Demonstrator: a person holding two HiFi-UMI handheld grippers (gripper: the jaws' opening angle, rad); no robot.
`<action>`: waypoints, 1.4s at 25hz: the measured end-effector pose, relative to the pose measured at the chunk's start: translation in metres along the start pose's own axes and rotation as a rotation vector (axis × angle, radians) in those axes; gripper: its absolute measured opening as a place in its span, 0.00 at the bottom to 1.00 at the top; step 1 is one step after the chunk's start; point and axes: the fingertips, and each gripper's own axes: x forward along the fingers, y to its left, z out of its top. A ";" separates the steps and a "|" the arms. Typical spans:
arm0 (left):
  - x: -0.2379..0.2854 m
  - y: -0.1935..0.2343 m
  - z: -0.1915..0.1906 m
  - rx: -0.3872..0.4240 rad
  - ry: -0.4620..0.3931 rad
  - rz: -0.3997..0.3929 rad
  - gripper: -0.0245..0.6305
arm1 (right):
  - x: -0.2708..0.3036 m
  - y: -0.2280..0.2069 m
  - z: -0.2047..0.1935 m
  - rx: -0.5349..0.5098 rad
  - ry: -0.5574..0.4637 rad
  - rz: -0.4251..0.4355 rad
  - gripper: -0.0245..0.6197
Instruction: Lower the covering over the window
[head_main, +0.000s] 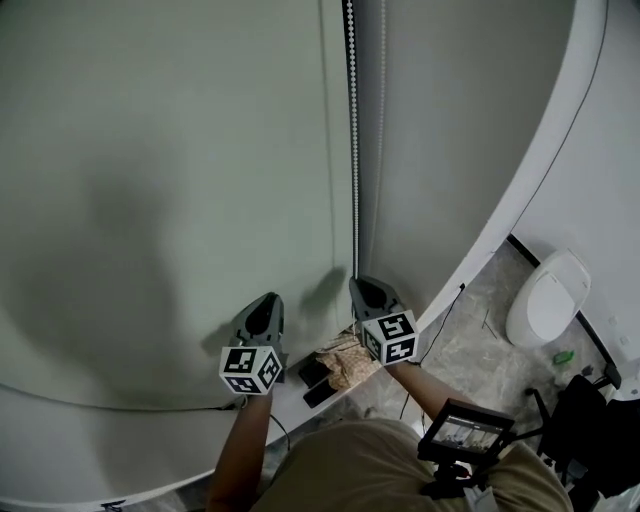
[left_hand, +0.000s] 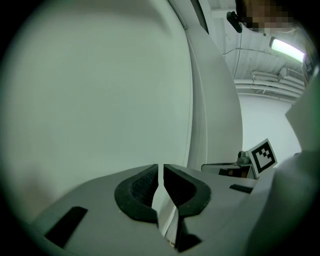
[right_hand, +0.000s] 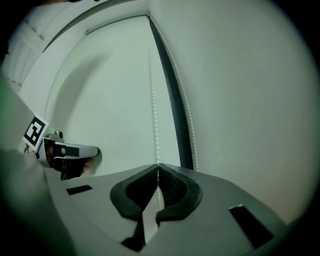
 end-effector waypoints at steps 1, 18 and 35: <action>0.001 -0.003 -0.002 -0.001 -0.003 -0.008 0.11 | -0.001 0.003 -0.003 0.001 0.004 0.009 0.05; 0.021 -0.082 0.025 -0.010 -0.105 -0.296 0.22 | 0.002 0.060 -0.030 -0.002 0.059 0.234 0.05; 0.016 -0.078 0.026 0.039 -0.144 -0.221 0.20 | -0.010 0.108 -0.121 0.088 0.261 0.432 0.05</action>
